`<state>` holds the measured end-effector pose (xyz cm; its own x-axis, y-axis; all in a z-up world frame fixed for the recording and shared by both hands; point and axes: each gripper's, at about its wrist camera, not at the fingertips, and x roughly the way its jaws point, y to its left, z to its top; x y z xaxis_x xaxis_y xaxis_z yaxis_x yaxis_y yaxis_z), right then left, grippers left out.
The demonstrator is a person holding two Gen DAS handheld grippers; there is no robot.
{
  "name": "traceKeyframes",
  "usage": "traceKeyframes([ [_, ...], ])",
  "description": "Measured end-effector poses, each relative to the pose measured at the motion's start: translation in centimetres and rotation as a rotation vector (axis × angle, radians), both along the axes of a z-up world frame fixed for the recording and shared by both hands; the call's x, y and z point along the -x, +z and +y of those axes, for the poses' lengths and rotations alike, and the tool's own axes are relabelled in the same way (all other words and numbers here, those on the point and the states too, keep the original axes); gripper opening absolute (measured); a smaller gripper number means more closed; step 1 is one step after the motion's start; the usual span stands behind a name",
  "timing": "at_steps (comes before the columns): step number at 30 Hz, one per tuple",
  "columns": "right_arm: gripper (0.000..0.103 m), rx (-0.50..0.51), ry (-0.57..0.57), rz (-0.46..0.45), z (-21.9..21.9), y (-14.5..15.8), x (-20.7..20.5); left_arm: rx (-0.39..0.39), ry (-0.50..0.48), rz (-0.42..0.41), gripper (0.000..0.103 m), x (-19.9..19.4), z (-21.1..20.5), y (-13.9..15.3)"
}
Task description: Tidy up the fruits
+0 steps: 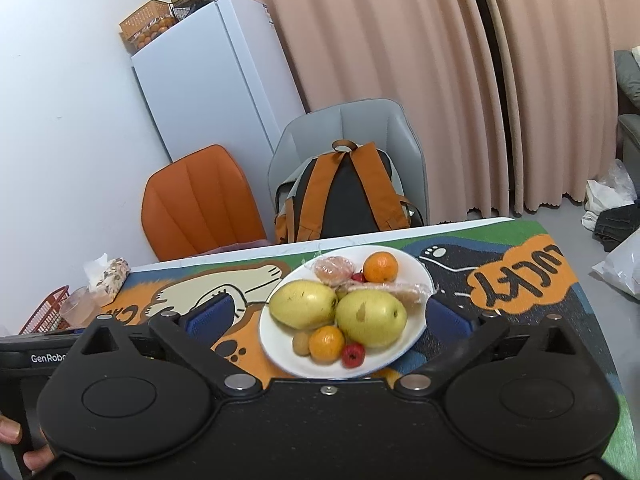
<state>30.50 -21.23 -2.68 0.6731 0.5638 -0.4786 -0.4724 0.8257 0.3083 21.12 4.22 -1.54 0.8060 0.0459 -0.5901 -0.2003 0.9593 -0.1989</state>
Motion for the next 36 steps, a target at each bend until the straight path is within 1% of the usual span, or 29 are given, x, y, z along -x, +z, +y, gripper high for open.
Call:
traceKeyframes([
  [10,0.103,0.015,-0.002,-0.025,-1.1,0.5,4.2,0.005,0.015,-0.008,0.099,4.4,-0.6,0.1],
  [15,0.103,0.005,-0.017,-0.035,-2.1,1.0,6.2,-0.019,0.015,-0.01,0.099,6.4,-1.2,0.5],
  [18,0.103,0.008,-0.015,-0.049,-2.5,1.4,7.4,-0.02,0.01,-0.021,0.099,7.6,-1.5,0.9],
  [25,0.103,0.017,-0.009,-0.065,-3.0,2.3,9.7,-0.036,0.014,-0.033,0.099,10.0,-1.9,1.8],
  [30,0.103,0.012,-0.003,-0.082,-3.3,3.1,11.3,-0.05,0.006,-0.021,0.099,11.7,-2.1,2.1],
  [33,0.103,0.008,-0.002,-0.089,-3.3,3.6,12.1,-0.047,0.016,-0.034,0.099,12.9,-2.0,2.3],
  [36,0.103,0.001,0.007,-0.077,-3.4,3.9,12.8,-0.051,0.02,-0.046,0.099,13.7,-1.9,2.6],
])
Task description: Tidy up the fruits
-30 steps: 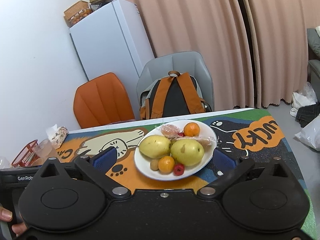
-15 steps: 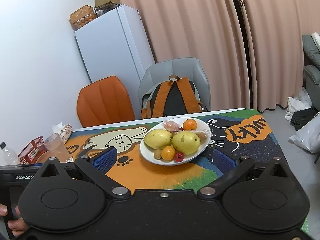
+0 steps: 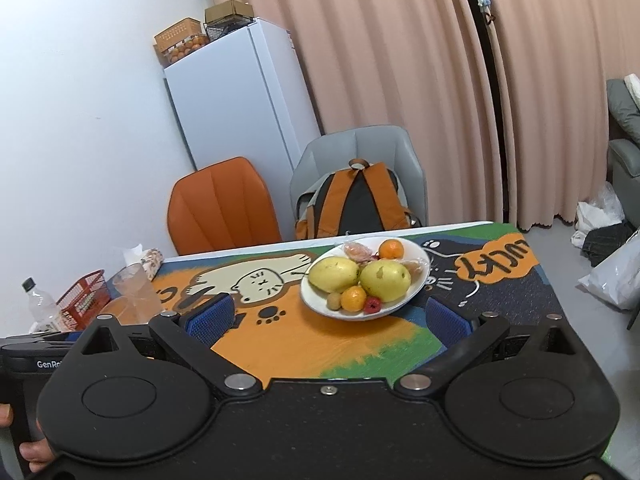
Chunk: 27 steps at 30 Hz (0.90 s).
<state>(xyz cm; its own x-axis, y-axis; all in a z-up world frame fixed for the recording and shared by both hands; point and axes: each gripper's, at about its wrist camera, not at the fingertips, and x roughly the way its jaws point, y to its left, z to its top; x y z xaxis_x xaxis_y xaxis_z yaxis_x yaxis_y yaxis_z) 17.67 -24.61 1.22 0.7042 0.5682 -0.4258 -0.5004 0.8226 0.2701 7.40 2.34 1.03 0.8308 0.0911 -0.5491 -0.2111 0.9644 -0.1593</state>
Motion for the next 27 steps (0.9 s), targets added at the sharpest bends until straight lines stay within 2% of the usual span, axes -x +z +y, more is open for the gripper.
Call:
traceKeyframes([
  [17,0.103,0.024,0.066,-0.024,0.6,0.1,4.4,-0.023,0.002,-0.04,0.1,4.4,0.2,0.8],
  [27,0.103,0.016,0.071,-0.027,0.6,0.1,5.0,-0.025,0.004,-0.042,0.1,4.9,0.1,0.8],
])
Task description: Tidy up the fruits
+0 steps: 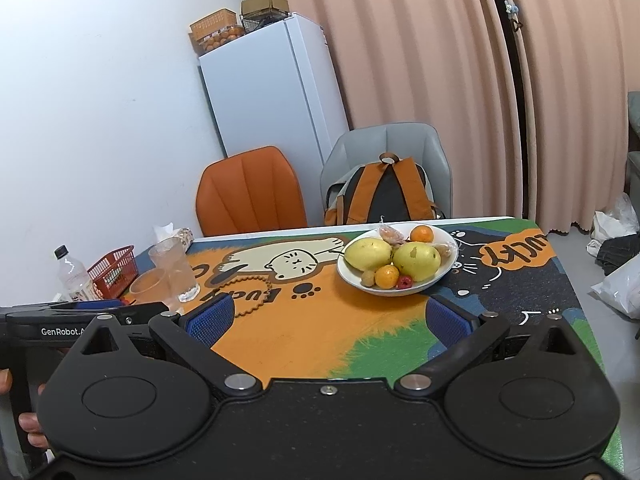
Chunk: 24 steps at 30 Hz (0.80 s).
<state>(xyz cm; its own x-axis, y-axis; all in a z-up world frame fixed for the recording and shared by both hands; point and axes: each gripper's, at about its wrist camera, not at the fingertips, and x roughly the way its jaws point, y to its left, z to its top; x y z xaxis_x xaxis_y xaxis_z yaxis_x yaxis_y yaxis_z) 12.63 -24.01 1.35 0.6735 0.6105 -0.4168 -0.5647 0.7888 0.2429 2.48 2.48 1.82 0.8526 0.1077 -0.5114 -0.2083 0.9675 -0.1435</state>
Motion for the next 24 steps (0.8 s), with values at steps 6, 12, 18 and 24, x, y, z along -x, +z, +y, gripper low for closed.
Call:
traceKeyframes([
  [6,0.103,0.002,-0.003,0.004,-0.06,-0.02,-0.09,0.001,-0.001,0.001,0.1,0.03,-0.03,0.01],
  [12,0.103,0.001,-0.002,0.003,-0.18,-0.04,-0.19,-0.001,-0.005,0.0,0.1,0.04,-0.08,0.02],
  [18,0.103,0.002,-0.003,0.004,-0.18,-0.04,-0.2,-0.005,-0.013,0.0,0.1,0.04,-0.51,0.02],
  [24,0.103,0.006,-0.001,0.007,-0.12,-0.07,-0.2,-0.006,-0.015,0.002,0.1,0.02,-0.62,0.0],
])
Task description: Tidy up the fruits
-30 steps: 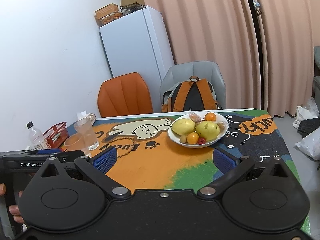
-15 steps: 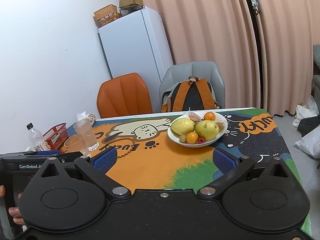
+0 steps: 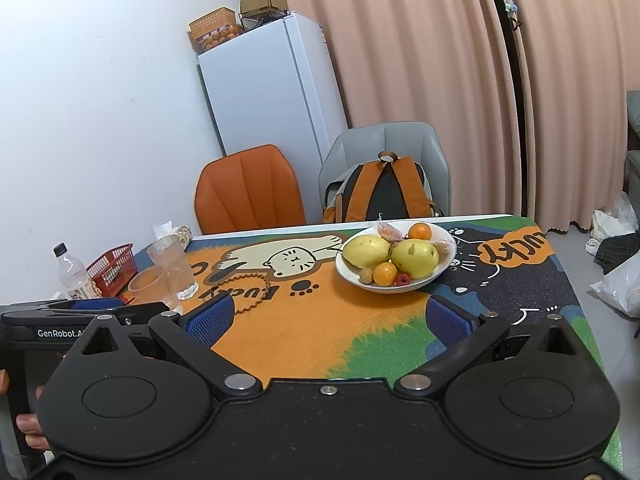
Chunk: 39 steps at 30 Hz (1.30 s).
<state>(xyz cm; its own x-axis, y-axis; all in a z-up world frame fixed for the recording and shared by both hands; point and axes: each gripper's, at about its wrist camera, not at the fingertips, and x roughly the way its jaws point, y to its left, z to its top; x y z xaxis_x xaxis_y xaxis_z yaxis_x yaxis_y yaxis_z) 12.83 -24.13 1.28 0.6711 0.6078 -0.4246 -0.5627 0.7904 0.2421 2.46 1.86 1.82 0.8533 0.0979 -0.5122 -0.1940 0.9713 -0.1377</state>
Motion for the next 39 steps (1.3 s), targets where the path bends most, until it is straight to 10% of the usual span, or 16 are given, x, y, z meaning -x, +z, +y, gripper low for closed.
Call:
traceKeyframes([
  [39,0.103,0.005,-0.001,0.013,0.23,-0.39,-0.06,0.002,-0.022,-0.005,0.101,0.09,-0.7,-0.33],
])
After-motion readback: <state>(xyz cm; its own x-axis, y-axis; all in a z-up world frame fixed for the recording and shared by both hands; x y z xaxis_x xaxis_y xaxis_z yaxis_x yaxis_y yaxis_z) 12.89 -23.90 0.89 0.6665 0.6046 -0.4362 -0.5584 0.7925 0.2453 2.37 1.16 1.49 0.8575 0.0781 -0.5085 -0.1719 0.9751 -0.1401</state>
